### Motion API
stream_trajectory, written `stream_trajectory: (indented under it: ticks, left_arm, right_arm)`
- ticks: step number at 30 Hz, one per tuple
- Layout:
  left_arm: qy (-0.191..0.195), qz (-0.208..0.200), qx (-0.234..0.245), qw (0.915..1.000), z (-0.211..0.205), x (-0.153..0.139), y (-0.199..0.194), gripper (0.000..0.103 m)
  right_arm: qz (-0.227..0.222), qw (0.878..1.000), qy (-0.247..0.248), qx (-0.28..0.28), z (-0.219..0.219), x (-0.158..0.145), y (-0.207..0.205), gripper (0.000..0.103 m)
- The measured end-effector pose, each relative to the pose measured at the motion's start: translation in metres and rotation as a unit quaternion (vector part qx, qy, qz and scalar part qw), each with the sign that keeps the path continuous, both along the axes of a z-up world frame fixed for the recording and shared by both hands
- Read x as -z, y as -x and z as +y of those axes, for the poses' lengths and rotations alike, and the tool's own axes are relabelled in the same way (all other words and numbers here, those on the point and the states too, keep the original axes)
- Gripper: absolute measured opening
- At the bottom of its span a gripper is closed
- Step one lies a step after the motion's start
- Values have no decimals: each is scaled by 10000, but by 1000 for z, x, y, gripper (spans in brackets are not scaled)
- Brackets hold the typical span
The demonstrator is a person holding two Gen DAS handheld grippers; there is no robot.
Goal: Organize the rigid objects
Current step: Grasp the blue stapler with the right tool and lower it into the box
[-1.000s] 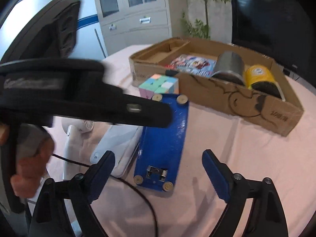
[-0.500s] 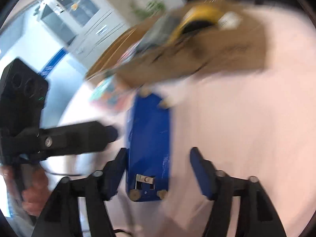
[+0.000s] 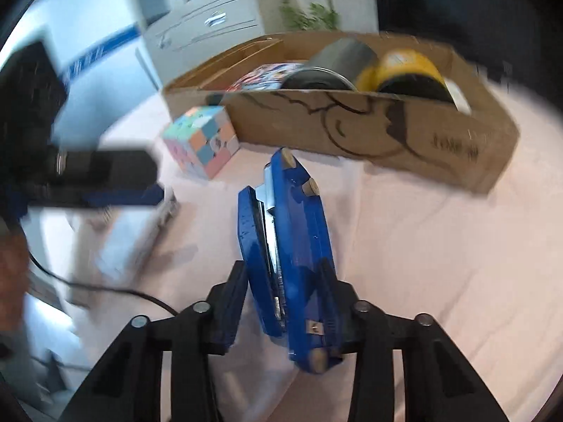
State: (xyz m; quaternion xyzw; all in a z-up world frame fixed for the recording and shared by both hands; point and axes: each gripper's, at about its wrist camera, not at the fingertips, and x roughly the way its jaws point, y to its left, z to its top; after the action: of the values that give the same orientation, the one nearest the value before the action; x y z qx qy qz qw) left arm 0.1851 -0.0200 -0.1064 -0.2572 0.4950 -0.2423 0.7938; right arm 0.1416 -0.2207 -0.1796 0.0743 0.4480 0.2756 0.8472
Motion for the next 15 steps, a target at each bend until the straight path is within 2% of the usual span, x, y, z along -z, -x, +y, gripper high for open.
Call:
stream_trajectory:
  ticks: [2, 3, 4, 5, 7, 8, 9, 10, 11, 12, 14, 15]
  left_arm:
    - [-79, 17, 37, 10000, -9, 1, -3, 59]
    - [-127, 10, 88, 9999, -15, 2, -6, 59]
    - [-133, 7, 134, 9998, -19, 3, -8, 59]
    - [-131, 9, 174, 9998, -23, 3, -10, 59]
    - [-174, -29, 273, 9995, -31, 4, -15, 59]
    - [-182, -44, 298, 9994, -33, 4, -16, 59]
    - [-171, -31, 315, 9994, -35, 5, -17, 59]
    - [-131, 18, 334, 9994, -36, 7, -18, 59]
    - [-97, 36, 344, 9994, -37, 9, -19, 59]
    - [-78, 65, 348, 9993, -38, 10, -19, 59]
    - [-66, 72, 367, 9993, -40, 11, -18, 59]
    - [-49, 71, 372, 9993, -40, 11, -19, 59]
  right_arm:
    - [585, 9934, -935, 316, -32, 6, -12, 14]
    - [954, 9801, -1630, 614, -55, 16, -21, 14]
    - [1059, 9751, -1803, 734, -64, 21, -23, 17]
    - [978, 9766, -1717, 851, -71, 21, -22, 19]
    - [674, 9851, -1125, 1109, -77, 13, -17, 22]
    - [616, 9856, -1029, 1193, -81, 12, -16, 21]
    - [819, 9793, -1324, 1292, -92, 17, -18, 21]
    - [1024, 9718, -1647, 1339, -101, 22, -21, 21]
    - [1355, 9564, -2156, 1432, -113, 31, -25, 21]
    - [1537, 9457, -2436, 1505, -123, 35, -25, 21]
    - [2033, 9110, -3177, 1668, -139, 53, -31, 21]
    - [2258, 8893, -3549, 1796, -146, 63, -32, 21]
